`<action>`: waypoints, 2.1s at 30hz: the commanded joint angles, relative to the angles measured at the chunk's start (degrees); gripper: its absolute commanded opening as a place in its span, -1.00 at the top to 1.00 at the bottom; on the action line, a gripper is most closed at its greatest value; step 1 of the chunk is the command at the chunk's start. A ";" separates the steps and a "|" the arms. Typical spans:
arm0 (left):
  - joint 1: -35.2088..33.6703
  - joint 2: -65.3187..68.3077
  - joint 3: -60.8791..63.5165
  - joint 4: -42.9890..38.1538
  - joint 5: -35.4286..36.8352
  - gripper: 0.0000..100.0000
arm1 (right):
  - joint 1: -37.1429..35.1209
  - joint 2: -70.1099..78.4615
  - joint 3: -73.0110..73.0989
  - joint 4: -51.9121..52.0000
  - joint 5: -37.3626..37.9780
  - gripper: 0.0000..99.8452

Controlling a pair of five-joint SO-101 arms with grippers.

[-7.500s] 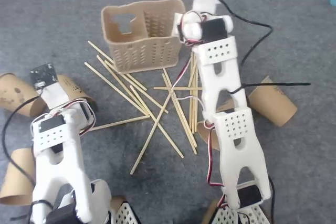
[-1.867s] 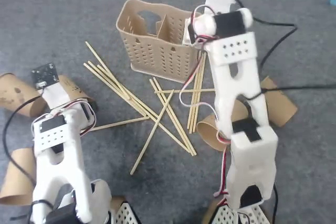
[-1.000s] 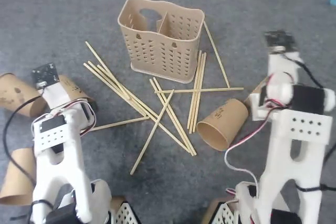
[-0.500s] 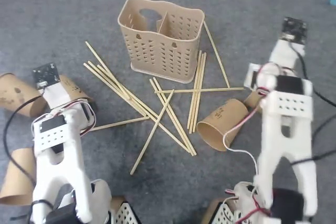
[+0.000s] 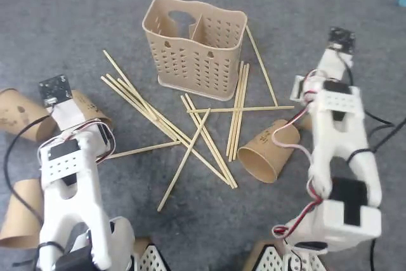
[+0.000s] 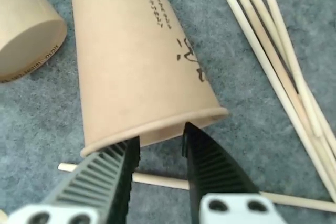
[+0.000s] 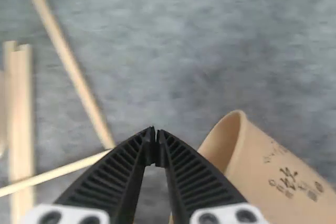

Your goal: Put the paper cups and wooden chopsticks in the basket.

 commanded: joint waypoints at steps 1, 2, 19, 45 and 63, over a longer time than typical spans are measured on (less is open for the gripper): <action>0.53 -0.70 -0.31 -1.41 -0.44 0.75 | 6.29 1.10 -7.03 10.86 4.92 0.98; 0.53 -0.70 -0.31 -1.49 -0.44 0.75 | 7.60 1.01 -8.88 13.67 6.15 0.98; 0.53 -0.70 -0.31 -1.32 -0.44 0.75 | 34.86 1.45 -23.30 38.55 29.98 0.98; 0.53 -0.70 -0.22 -1.14 -0.44 0.75 | 44.79 -17.80 -22.07 42.42 44.04 0.70; 0.53 -0.70 -0.22 -1.14 -0.44 0.75 | 42.95 6.20 -21.80 34.24 40.70 0.88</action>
